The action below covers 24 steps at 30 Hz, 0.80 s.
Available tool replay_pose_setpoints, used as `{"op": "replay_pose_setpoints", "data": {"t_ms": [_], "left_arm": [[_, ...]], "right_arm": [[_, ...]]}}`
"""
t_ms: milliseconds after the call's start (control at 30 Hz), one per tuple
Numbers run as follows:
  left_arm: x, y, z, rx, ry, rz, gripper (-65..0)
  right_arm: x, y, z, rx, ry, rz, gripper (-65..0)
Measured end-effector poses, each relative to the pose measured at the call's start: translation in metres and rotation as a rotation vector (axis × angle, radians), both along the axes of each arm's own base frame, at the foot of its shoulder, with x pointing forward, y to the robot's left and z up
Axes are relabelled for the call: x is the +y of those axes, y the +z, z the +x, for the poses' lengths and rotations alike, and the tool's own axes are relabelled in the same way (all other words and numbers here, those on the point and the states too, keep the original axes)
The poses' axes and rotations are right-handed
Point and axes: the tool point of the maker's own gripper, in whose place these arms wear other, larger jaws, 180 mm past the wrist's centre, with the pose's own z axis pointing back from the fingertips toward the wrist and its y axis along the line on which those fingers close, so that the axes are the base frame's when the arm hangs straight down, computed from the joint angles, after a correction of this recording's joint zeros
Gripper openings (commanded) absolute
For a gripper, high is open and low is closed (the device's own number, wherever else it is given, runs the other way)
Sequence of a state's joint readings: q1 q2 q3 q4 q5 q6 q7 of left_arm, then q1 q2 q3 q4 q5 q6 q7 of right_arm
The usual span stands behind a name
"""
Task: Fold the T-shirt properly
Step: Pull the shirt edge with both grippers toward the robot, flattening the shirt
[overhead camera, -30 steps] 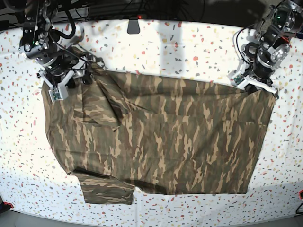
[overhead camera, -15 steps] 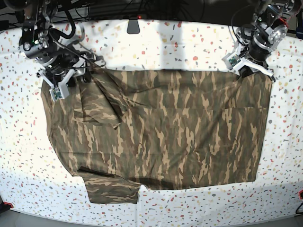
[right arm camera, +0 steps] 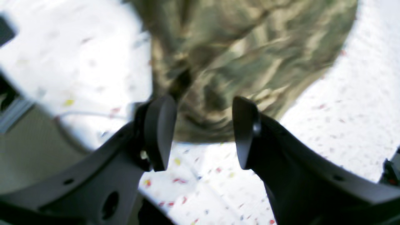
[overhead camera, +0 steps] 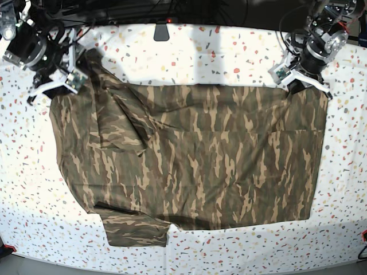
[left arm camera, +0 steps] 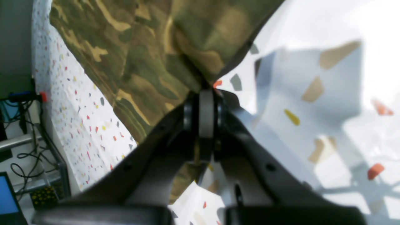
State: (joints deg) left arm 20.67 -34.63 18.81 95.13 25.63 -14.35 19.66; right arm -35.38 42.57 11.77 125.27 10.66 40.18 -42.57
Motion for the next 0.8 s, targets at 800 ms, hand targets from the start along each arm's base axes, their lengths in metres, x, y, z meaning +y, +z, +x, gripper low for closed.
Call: {"op": "replay_pose_setpoints", "data": {"t_ms": [800], "left_arm": [[-0.010, 0.001, 0.000, -0.009, -0.004, -0.035, -65.0]], "right_arm": [[-0.006, -0.058, -0.016, -0.112, 0.217, -0.360, -41.0]]}}
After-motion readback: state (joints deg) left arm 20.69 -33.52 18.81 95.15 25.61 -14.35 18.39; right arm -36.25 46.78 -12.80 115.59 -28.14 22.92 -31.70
